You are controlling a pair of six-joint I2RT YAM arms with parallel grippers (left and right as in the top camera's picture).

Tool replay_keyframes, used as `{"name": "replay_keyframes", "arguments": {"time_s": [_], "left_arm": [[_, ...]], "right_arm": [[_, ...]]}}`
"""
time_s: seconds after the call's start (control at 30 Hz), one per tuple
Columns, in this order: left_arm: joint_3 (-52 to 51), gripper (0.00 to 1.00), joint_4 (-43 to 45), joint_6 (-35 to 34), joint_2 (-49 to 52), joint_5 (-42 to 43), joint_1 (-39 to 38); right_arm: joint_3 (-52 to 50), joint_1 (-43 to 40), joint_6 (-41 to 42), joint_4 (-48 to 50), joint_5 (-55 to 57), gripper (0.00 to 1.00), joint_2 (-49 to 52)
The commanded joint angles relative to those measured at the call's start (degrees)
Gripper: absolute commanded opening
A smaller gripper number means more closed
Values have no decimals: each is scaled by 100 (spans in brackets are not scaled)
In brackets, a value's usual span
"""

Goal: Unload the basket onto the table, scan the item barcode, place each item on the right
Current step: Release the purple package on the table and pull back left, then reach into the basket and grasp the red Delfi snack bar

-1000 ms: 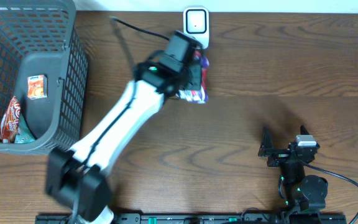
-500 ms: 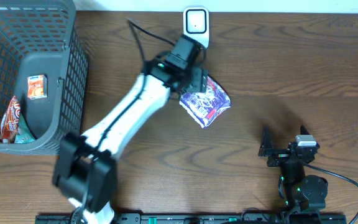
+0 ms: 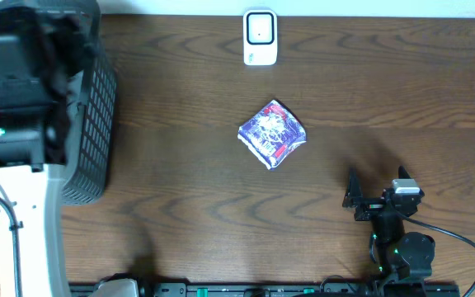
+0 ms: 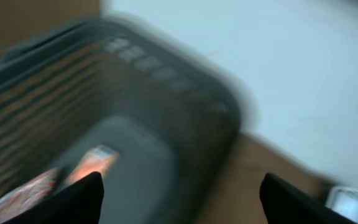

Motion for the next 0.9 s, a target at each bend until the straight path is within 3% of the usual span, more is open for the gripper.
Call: {"name": "replay_keyframes", "arguments": {"time_s": [0.0,0.2,0.4,0.57,0.63,0.87], "left_arm": [[-68,81,-448,243,317,-188,962],[-376,81,-634,704,739,-256,1547],[-817,80,-695,1303,1172,-1512,1561],[-1248,80,-420,2011,1473,-1554,1633],[-1449,75,-297,2483,1626,-1554,1639],[-1674,74,-46,2944,2015,-1554,1775]], "right_arm": [[-22,22,79,-7,-11,99,-28],[-22,22,79,-7,-11,99,-28],[-20,22,79,-7,-11,99,-28],[-22,22,79,-7,-11,99,-28],[-22,22,79,-7,-11,99,-28],[-22,22,79,-7,-11,99,-28]]}}
